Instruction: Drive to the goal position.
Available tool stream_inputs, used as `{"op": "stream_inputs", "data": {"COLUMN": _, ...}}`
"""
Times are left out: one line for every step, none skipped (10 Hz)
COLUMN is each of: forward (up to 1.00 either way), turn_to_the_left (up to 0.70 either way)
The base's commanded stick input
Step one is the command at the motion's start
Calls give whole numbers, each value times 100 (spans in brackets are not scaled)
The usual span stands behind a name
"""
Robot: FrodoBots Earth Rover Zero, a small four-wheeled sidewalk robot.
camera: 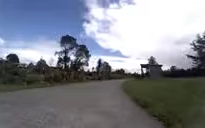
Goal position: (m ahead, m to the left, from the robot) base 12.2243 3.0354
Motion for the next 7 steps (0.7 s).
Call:
{"op": "stream_inputs", "data": {"forward": 85, "turn_to_the_left": 0}}
{"op": "stream_inputs", "data": {"forward": 85, "turn_to_the_left": 0}}
{"op": "stream_inputs", "data": {"forward": 85, "turn_to_the_left": 0}}
{"op": "stream_inputs", "data": {"forward": 85, "turn_to_the_left": 0}}
{"op": "stream_inputs", "data": {"forward": 85, "turn_to_the_left": 0}}
{"op": "stream_inputs", "data": {"forward": 85, "turn_to_the_left": 0}}
{"op": "stream_inputs", "data": {"forward": 85, "turn_to_the_left": 0}}
